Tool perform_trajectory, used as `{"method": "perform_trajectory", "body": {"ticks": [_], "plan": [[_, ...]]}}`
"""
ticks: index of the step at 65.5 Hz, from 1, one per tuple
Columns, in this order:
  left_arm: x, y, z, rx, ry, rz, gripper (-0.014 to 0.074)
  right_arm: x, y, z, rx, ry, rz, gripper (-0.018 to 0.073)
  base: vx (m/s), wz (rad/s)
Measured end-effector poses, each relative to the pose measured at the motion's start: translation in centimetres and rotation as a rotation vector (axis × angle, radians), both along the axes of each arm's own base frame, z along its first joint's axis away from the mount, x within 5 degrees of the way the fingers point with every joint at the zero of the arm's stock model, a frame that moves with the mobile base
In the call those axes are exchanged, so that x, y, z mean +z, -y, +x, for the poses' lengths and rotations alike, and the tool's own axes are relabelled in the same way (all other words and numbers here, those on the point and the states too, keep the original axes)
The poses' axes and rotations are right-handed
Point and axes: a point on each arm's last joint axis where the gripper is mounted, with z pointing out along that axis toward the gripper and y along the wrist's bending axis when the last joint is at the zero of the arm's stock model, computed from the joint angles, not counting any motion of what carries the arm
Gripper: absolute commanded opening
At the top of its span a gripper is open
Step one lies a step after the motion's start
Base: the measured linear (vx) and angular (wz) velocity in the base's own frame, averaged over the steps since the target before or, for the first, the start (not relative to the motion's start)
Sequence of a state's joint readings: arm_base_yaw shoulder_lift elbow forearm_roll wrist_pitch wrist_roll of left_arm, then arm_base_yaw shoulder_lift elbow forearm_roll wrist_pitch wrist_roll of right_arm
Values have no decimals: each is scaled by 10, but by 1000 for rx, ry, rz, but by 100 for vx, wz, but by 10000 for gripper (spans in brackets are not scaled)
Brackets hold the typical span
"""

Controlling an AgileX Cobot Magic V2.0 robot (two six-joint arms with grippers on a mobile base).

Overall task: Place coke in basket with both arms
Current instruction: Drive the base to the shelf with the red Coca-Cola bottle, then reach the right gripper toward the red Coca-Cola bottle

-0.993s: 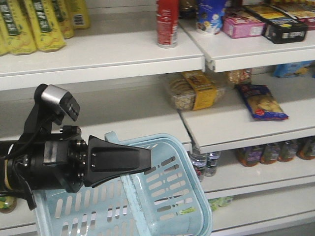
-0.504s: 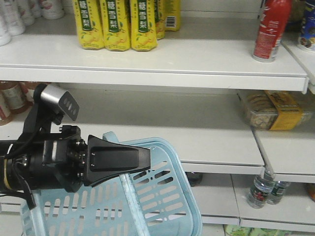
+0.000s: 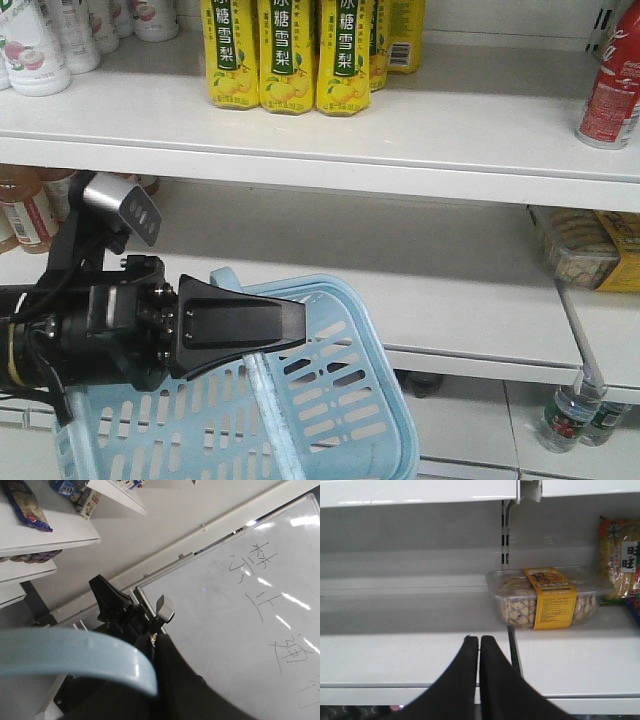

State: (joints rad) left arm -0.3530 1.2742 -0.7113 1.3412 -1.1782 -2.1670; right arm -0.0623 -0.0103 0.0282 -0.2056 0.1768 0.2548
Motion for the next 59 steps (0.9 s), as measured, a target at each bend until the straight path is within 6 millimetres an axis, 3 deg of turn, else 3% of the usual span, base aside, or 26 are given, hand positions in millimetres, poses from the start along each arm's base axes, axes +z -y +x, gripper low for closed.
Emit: {"method": "perform_trajectory", "body": {"ticks": [59], "plan": [[0,0,0,0,0,0,-6,0,0,0,0,0,0,-6,4,-8]]}}
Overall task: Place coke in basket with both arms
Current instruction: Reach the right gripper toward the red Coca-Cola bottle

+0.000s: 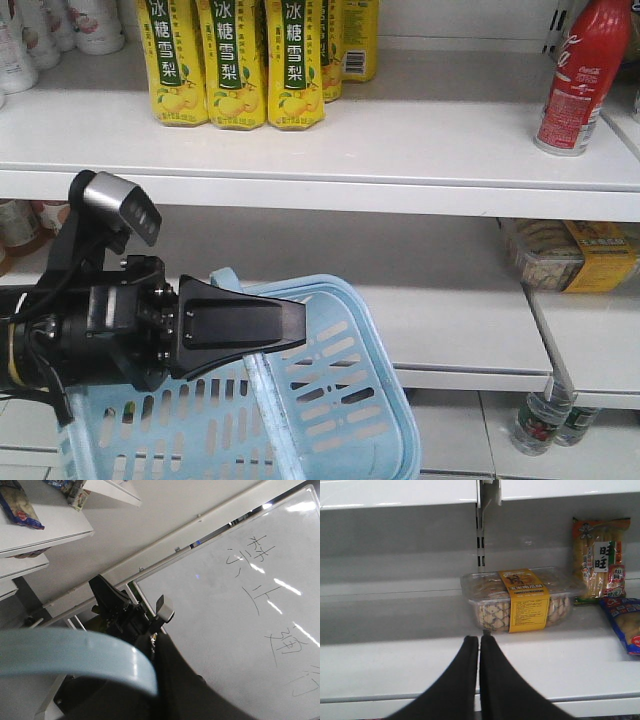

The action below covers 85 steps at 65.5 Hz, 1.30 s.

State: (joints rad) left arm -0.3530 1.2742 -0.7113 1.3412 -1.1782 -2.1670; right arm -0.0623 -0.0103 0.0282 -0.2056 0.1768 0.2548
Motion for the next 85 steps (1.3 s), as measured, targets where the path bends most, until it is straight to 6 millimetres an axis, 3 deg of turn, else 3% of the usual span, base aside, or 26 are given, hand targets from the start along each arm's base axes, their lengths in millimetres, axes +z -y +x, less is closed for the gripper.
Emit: {"method": "perform_trajectory", "body": {"ticks": [85], "plan": [[0,0,0,0,0,0,-6,0,0,0,0,0,0,-6,3,-5]]}}
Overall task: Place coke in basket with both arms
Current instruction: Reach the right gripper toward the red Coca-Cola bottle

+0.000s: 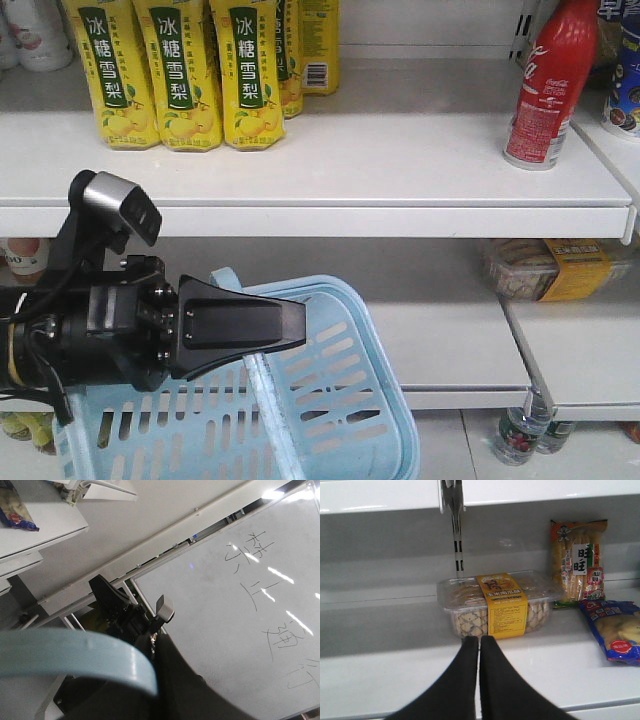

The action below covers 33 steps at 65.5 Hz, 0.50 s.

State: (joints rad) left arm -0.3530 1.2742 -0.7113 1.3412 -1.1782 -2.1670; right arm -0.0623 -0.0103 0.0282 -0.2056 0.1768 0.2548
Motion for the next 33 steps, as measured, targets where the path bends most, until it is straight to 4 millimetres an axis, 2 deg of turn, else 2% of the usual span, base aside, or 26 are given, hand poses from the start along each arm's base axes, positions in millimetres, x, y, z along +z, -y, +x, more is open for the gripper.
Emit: {"method": "perform_trajectory", "body": {"ticks": [33], "plan": [[0,0,0,0,0,0,-6,0,0,0,0,0,0,-6,2,-2]]}}
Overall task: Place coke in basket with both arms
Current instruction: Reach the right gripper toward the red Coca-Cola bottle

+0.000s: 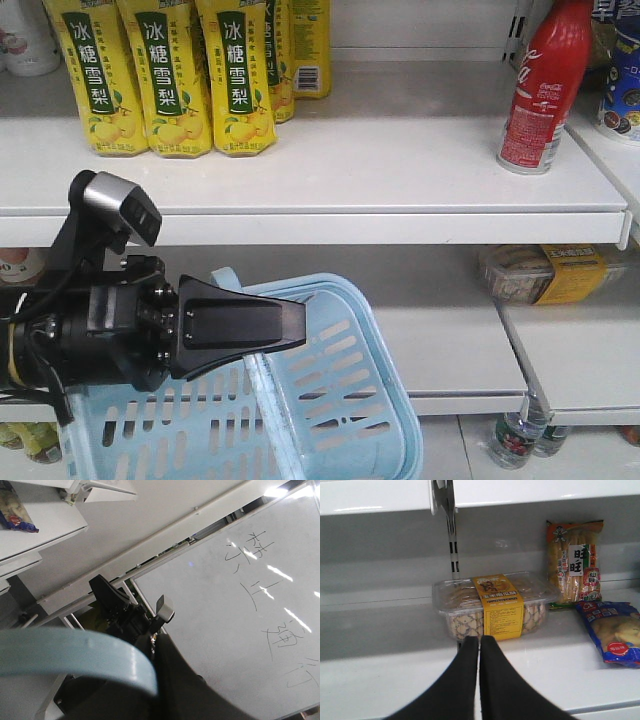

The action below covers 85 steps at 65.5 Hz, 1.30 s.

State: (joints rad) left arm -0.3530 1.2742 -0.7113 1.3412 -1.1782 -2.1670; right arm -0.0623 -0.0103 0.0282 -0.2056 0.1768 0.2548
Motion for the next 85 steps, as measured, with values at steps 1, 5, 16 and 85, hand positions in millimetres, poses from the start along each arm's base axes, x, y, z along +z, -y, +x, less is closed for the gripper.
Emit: {"method": "perform_trajectory", "body": {"ticks": [1,5,16,85], "plan": [[0,0,0,0,0,0,-6,0,0,0,0,0,0,-6,0,0],[0,0,0,0,0,0,-6,0,0,0,0,0,0,-6,0,0],[0,0,0,0,0,0,-6,0,0,0,0,0,0,-6,0,0],[0,0,0,0,0,0,-6,34,5,-4,27,468,864,-6,0,0]]}}
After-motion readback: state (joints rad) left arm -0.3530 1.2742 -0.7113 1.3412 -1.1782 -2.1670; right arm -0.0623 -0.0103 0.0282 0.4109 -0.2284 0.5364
